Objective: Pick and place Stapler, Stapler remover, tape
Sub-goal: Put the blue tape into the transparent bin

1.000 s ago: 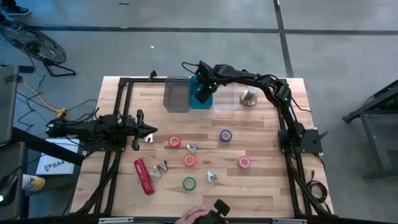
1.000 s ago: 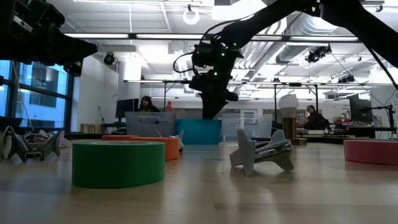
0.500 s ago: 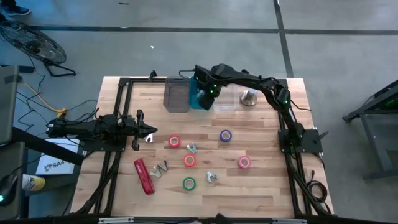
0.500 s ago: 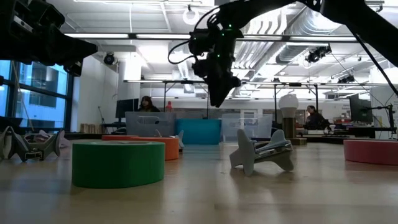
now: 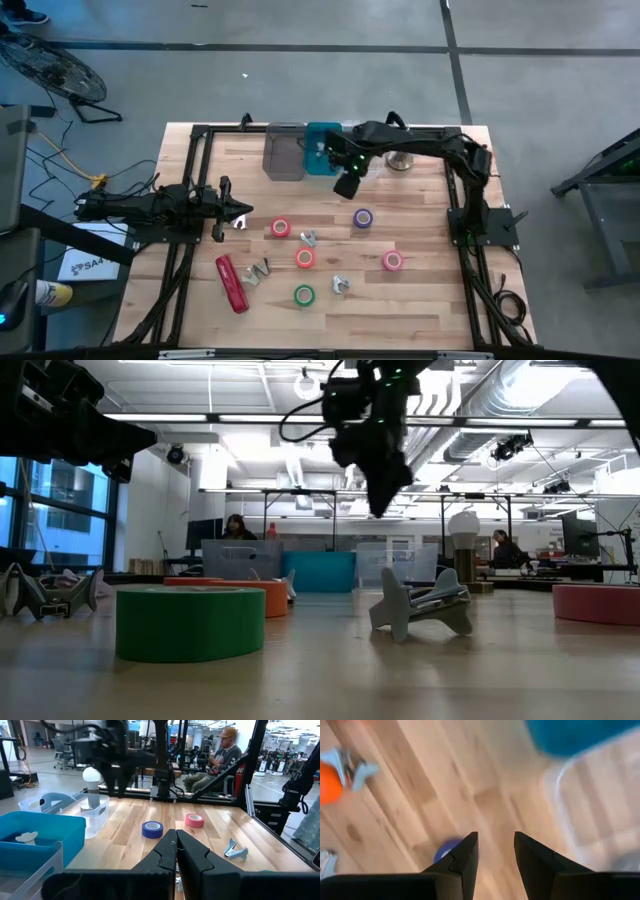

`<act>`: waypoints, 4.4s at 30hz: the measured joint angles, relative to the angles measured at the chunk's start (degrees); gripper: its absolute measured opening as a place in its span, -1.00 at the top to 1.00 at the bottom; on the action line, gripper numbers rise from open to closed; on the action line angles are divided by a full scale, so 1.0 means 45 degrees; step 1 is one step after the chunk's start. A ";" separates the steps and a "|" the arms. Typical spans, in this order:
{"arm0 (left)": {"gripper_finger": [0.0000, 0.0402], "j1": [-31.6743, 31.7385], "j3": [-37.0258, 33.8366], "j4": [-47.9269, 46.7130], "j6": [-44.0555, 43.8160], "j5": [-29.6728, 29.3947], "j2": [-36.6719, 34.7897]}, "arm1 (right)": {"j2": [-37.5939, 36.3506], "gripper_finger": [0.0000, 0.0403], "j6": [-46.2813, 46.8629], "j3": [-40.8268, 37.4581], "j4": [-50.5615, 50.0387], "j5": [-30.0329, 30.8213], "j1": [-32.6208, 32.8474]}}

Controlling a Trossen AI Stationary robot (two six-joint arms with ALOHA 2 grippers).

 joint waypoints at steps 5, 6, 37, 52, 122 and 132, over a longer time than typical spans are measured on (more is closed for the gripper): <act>0.97 -0.0004 0.0000 0.0000 0.0000 0.0000 0.0004 | -0.1631 0.41 0.1164 -0.2362 0.0481 0.0075 0.0345; 0.97 0.0000 0.0000 0.0000 0.0000 0.0000 0.0004 | -0.1966 0.41 0.1383 -0.2847 0.0647 0.0150 0.0402; 0.97 0.0000 0.0000 0.0000 0.0000 0.0000 0.0004 | -0.4660 -0.10 0.4004 -0.8863 0.5086 0.0262 0.1821; 0.97 0.0000 0.0000 0.0000 0.0000 0.0000 0.0004 | -0.2845 -0.08 0.4102 -0.8853 0.6352 0.0216 0.1764; 0.97 0.0000 0.0000 0.0000 0.0000 0.0000 0.0004 | -0.1882 0.83 0.2306 -0.8163 0.6073 0.0364 0.1481; 0.97 0.0000 0.0000 0.0000 0.0000 0.0000 0.0000 | -0.1889 0.83 0.2173 -0.8163 0.6073 0.0380 0.1476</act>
